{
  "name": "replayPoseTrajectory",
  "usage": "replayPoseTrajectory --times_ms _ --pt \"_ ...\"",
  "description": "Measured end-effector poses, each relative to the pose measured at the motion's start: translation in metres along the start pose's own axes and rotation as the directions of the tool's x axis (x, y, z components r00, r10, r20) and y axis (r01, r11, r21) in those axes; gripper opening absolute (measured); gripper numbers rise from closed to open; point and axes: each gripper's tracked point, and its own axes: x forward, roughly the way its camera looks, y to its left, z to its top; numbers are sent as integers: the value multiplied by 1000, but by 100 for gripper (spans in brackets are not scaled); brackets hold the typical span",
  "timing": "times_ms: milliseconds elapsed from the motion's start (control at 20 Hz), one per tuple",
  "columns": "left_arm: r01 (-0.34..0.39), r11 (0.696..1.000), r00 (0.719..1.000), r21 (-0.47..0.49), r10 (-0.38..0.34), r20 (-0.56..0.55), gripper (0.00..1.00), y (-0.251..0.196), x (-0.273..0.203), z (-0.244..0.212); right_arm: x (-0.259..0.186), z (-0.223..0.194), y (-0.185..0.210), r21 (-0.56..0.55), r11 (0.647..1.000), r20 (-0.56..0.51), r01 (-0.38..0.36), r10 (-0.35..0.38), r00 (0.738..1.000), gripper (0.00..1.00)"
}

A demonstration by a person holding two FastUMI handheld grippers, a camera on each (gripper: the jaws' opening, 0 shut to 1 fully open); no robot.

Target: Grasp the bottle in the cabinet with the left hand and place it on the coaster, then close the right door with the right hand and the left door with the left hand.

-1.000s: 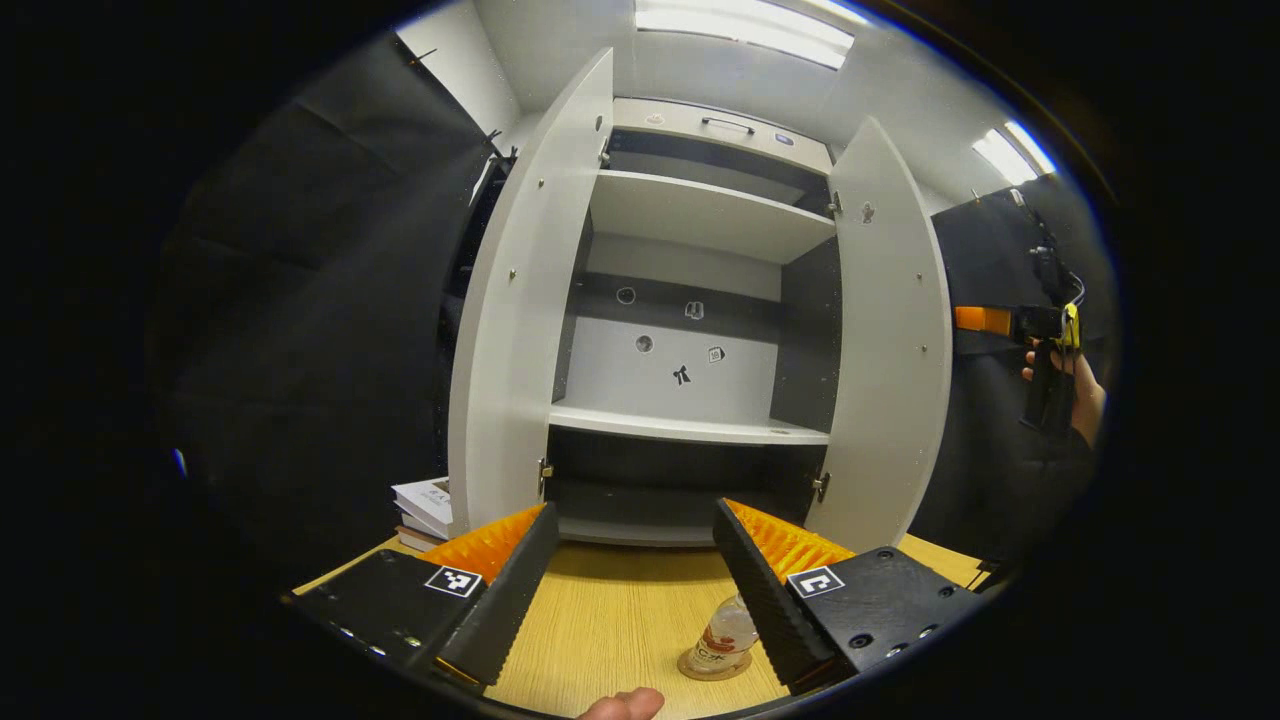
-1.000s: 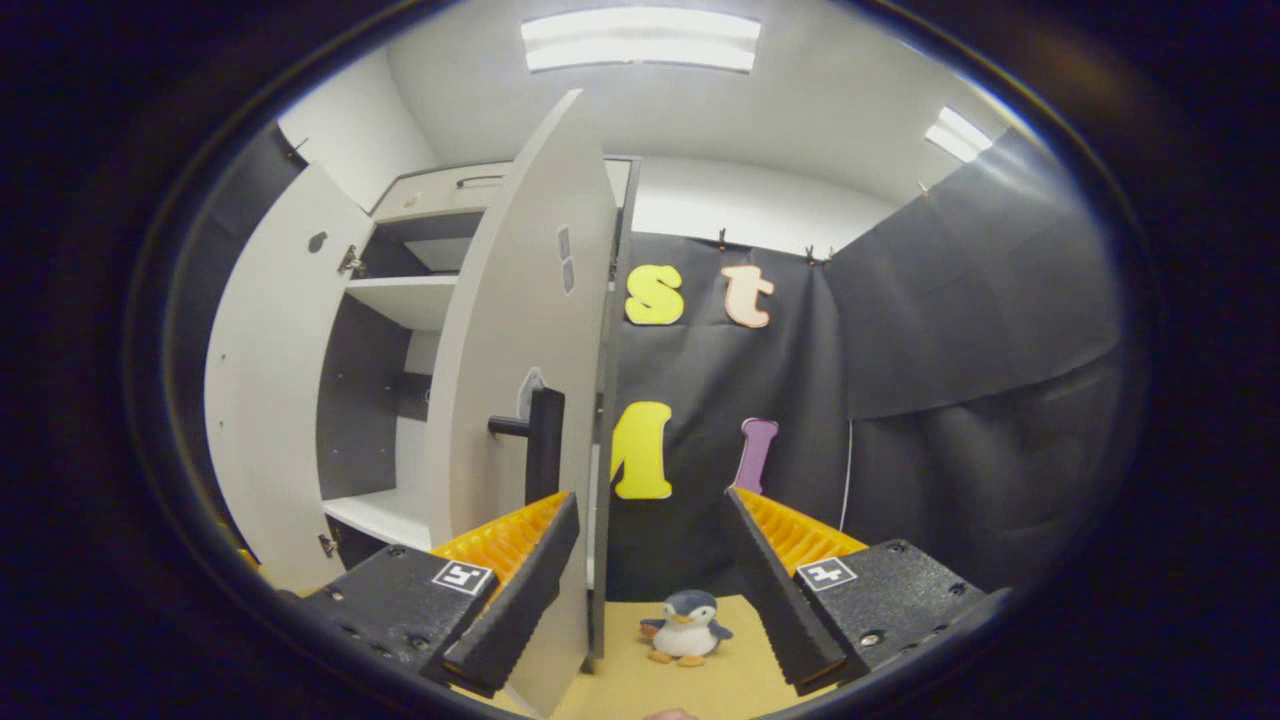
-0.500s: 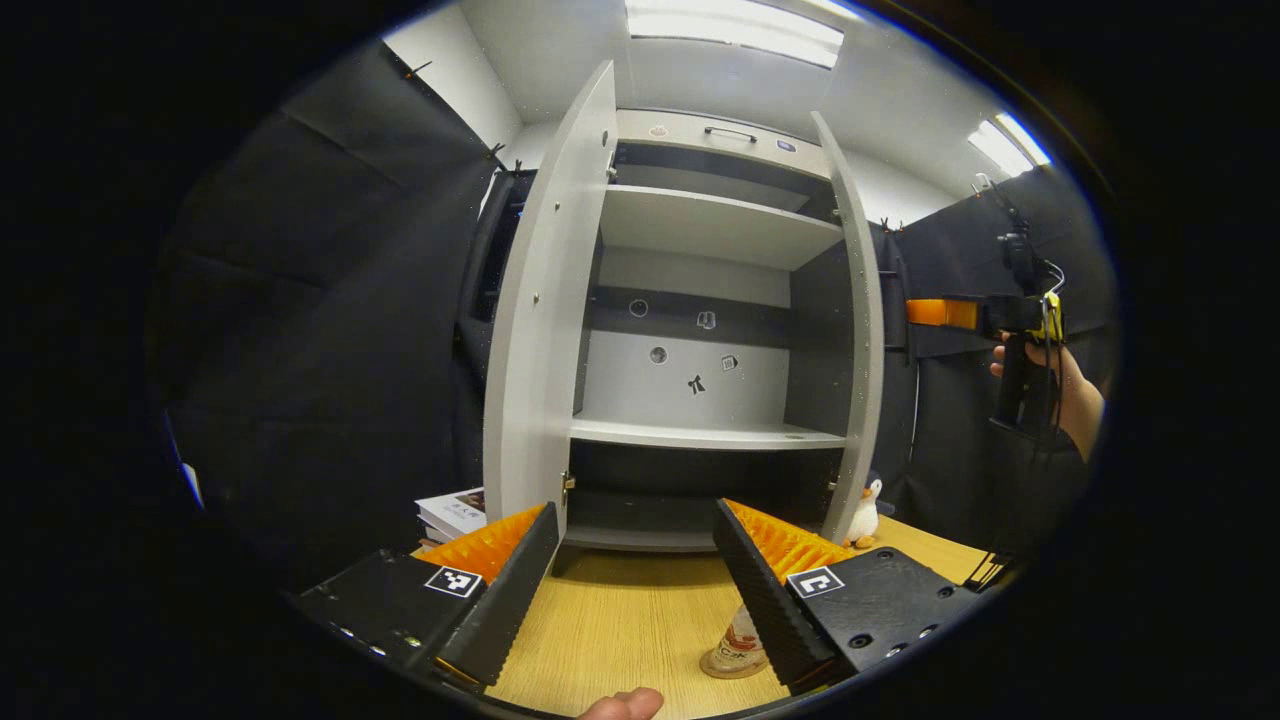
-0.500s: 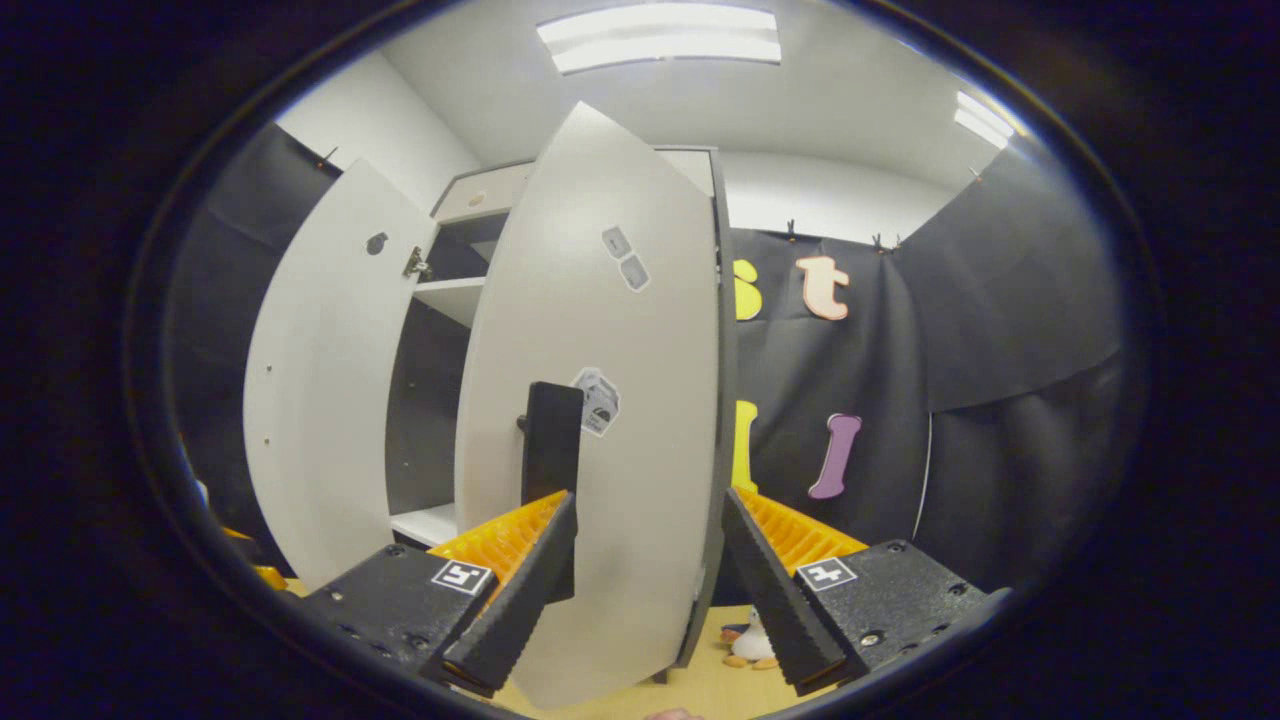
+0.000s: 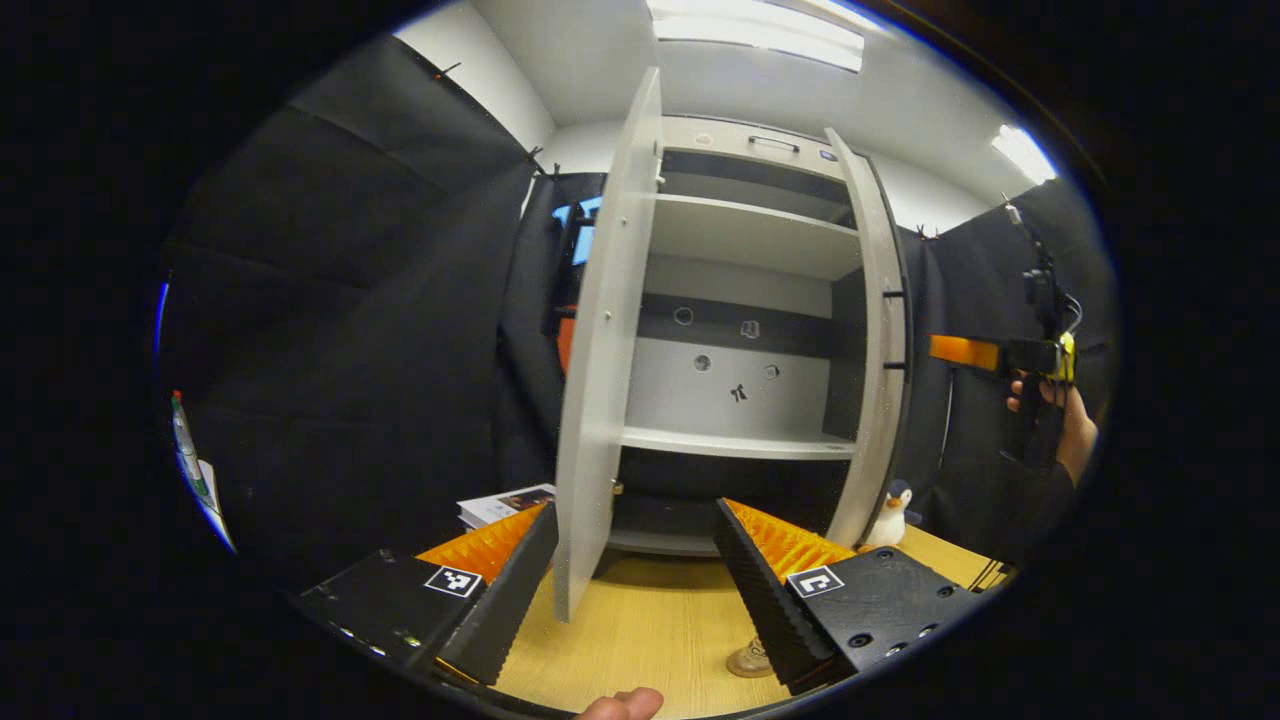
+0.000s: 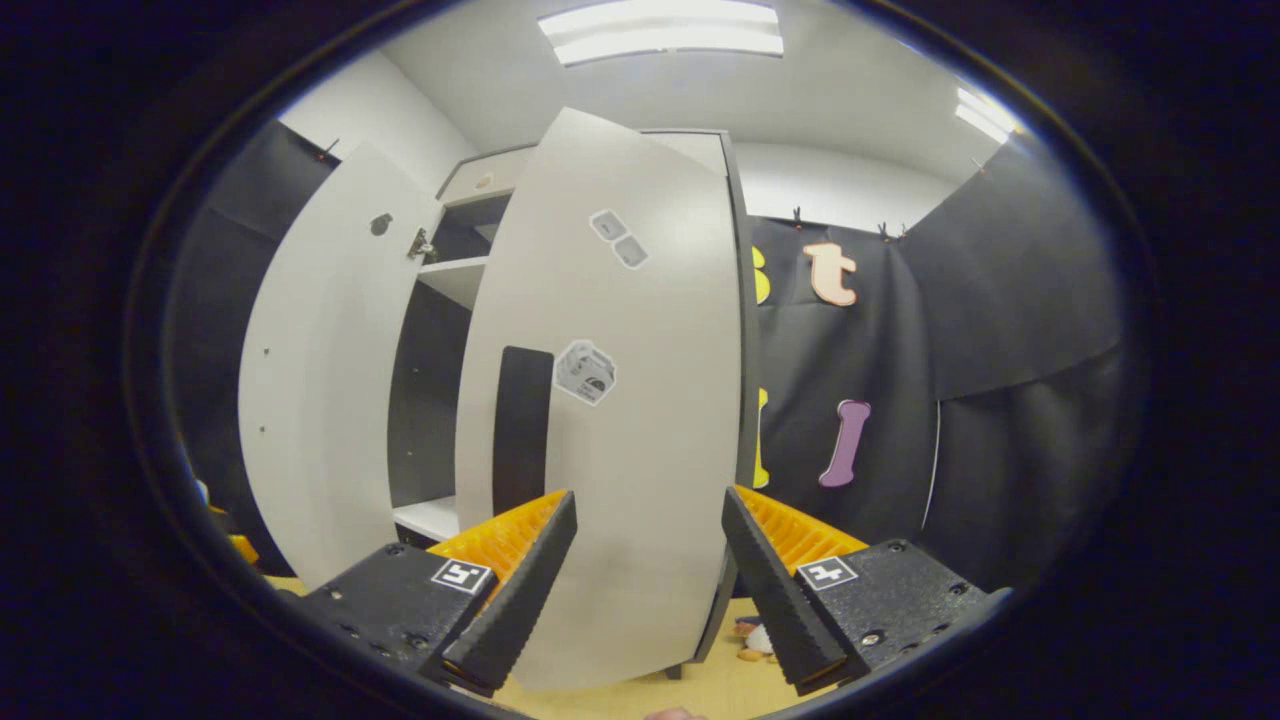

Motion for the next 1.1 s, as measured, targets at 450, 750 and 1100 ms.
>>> replayPoseTrajectory --times_ms 450,750,1100 --pt "-266 963 957 40 259 128 100 128 69 88 -84 -34 45 8 998 27 -59 59 998 94" --pt "-253 967 953 14 247 175 99 139 123 115 -100 -45 48 60 997 -29 -57 59 998 96" --pt "-234 972 953 32 223 207 93 120 124 120 -113 -36 29 23 1000 -5 8 -8 1000 96"
